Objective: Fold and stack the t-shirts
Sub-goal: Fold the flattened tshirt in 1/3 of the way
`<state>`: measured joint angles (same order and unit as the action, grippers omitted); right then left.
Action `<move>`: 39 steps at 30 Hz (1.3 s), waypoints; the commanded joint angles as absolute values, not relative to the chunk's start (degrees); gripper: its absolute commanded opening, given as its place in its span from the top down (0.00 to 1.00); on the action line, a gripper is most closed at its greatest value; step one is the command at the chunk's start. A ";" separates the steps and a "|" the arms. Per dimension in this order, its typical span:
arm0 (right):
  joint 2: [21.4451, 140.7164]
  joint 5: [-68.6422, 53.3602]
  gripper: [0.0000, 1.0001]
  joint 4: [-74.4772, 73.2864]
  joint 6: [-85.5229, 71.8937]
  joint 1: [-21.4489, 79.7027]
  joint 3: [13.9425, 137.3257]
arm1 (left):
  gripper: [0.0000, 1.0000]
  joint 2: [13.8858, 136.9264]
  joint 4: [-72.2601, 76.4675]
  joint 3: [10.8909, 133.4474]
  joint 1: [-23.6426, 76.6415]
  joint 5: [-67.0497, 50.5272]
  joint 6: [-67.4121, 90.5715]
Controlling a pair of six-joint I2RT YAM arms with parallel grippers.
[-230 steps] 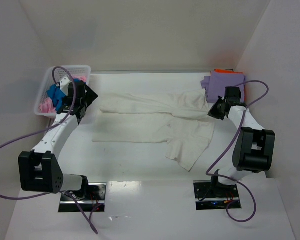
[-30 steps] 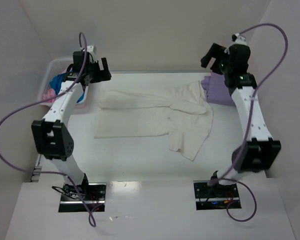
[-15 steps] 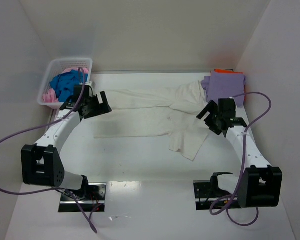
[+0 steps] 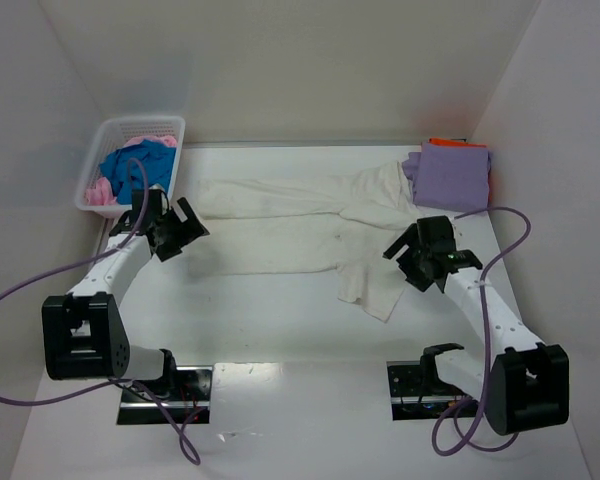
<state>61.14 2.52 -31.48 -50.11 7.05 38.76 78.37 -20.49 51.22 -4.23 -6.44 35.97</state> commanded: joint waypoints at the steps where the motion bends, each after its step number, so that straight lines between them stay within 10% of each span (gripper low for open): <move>1: 63.98 7.29 0.12 -34.19 -54.32 7.82 38.67 | 0.01 79.01 -17.31 51.42 -5.36 -5.71 38.14; 23: 77.78 9.23 0.16 -36.21 -55.46 9.58 40.78 | 0.01 82.35 -13.89 50.89 -9.93 -8.00 38.67; 39: 72.68 11.60 0.13 -28.24 -43.86 9.58 59.24 | 0.01 83.75 -6.42 51.50 -9.24 -33.03 30.94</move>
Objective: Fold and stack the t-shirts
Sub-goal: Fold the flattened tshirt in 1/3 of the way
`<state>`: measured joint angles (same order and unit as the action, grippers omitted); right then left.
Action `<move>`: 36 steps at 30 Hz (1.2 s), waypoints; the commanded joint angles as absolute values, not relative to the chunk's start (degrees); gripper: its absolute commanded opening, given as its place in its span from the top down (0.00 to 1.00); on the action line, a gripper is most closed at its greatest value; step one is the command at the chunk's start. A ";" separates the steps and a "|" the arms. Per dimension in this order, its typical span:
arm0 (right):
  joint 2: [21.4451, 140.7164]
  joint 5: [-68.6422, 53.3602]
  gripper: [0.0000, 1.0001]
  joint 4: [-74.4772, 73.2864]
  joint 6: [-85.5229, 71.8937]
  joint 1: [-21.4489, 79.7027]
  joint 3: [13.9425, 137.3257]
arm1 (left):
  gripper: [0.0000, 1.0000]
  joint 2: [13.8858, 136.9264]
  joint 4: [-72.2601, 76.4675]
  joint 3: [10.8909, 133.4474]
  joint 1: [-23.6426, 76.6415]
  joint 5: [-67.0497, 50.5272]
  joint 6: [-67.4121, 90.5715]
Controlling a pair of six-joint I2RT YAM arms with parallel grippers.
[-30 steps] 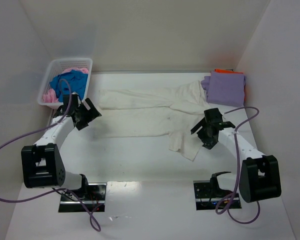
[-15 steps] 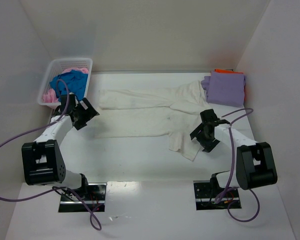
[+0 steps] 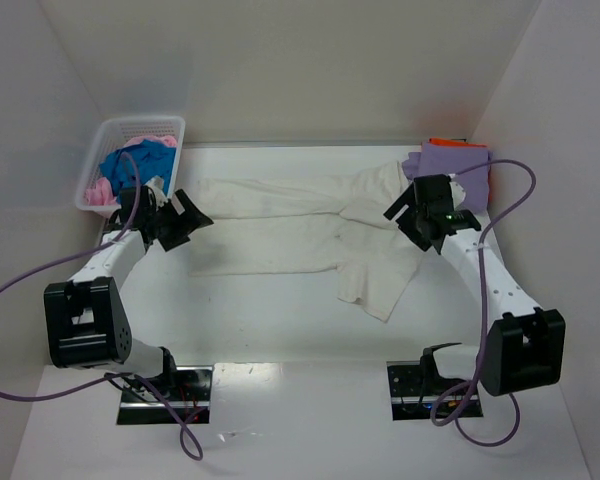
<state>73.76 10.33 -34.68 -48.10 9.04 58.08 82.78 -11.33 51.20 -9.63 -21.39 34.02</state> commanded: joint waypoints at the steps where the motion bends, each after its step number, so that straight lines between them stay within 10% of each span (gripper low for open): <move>1: 74.69 11.60 0.13 -26.91 -43.07 9.58 58.37 | 0.01 84.28 -6.42 52.03 -8.27 -33.05 29.81; 19: 92.10 19.15 0.09 -9.49 -39.73 9.58 56.16 | 0.01 86.40 -9.32 53.88 -5.01 -31.29 27.25; 36: 102.39 18.63 0.46 -8.26 -38.58 9.05 64.51 | 0.01 88.15 -9.84 54.40 -5.01 -30.76 27.25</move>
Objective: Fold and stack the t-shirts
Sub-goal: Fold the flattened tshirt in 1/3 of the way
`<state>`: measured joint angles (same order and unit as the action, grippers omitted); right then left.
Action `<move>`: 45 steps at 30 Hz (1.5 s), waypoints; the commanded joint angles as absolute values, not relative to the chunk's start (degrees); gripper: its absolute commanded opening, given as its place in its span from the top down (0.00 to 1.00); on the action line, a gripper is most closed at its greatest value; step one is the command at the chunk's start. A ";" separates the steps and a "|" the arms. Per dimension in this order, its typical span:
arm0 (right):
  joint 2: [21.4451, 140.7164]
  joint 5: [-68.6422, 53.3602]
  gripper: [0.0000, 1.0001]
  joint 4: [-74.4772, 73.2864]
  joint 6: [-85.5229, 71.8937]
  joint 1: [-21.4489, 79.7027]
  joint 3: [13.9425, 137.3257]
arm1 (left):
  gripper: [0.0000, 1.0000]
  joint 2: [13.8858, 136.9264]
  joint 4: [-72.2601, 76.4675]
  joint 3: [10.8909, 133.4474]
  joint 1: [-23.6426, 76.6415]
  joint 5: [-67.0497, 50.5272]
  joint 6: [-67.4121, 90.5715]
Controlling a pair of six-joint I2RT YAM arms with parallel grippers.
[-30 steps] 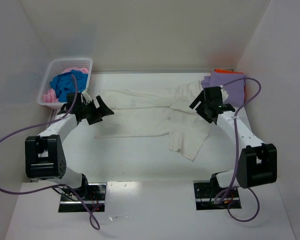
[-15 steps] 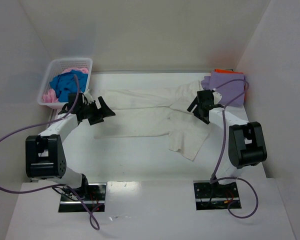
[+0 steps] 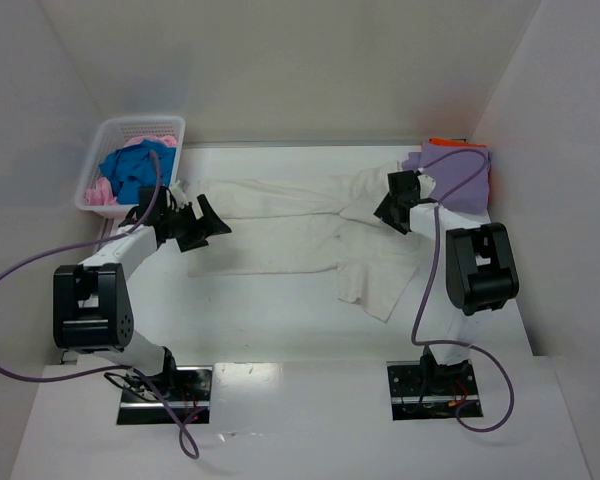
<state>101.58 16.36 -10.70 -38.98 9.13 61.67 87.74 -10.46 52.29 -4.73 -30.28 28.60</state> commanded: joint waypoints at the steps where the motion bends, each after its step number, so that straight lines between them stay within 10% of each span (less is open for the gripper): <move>1: 103.09 18.63 0.50 -8.26 -38.58 9.05 65.21 | 0.01 88.68 -9.84 54.40 -5.01 -30.76 27.25; 12: 105.73 18.63 0.75 -10.37 -39.81 7.73 68.47 | 0.01 89.21 -9.84 54.40 -5.01 -30.76 27.25; 23: 102.75 10.74 0.22 -11.95 -39.73 3.25 67.16 | 0.01 89.82 -9.84 54.40 -5.01 -30.76 27.25; 45: 101.24 9.49 0.27 -8.43 -41.92 10.02 62.66 | 0.01 89.82 -9.84 54.40 -5.01 -31.82 27.25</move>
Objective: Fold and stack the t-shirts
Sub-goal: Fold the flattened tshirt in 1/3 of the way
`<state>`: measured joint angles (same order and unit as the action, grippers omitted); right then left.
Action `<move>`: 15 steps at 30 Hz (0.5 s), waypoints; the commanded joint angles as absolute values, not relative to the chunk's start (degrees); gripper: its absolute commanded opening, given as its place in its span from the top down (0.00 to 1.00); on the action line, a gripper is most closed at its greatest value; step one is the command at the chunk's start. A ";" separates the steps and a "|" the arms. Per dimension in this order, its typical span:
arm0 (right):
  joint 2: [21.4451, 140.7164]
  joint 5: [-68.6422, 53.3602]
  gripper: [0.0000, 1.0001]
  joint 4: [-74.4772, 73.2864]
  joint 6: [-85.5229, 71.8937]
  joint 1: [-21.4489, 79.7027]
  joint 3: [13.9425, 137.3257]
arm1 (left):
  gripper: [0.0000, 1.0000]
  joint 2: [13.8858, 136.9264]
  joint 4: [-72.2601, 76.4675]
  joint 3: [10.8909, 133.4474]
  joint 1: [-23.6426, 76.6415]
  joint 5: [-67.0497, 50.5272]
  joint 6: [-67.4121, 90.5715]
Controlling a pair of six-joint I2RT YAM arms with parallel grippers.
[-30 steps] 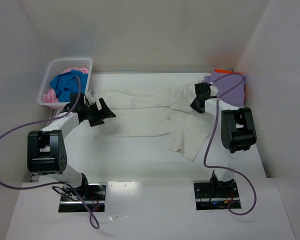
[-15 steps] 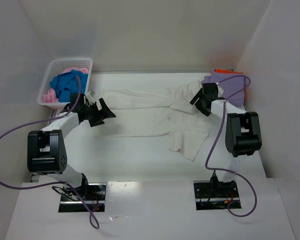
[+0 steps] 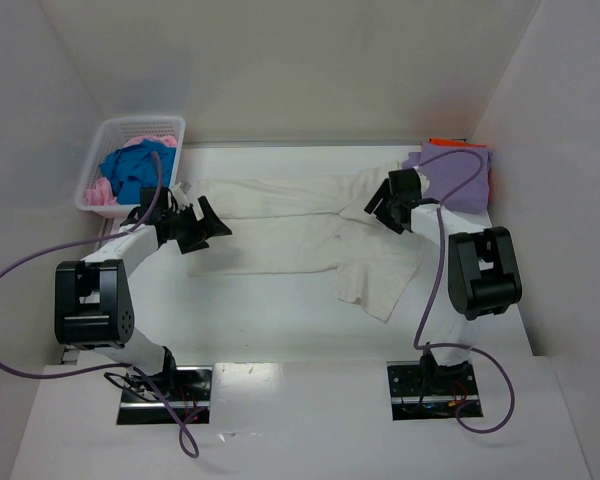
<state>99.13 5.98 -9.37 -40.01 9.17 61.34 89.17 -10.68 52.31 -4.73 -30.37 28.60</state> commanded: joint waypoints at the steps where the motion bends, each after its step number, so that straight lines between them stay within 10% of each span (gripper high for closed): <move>1: 101.25 10.10 0.29 -8.44 -41.92 10.02 62.67 | 0.01 89.82 -9.84 54.40 -5.01 -31.82 27.25; 10: 105.64 11.87 0.42 -10.10 -41.92 10.55 64.86 | 0.01 90.88 -9.84 54.40 -5.01 -31.82 27.25; 15: 107.57 13.79 0.66 -11.24 -41.40 10.55 67.40 | 0.01 91.40 -9.84 54.40 -5.01 -31.82 27.25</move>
<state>106.30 10.57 -10.52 -41.95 9.87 63.70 90.67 -10.72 52.42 -4.73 -30.39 28.58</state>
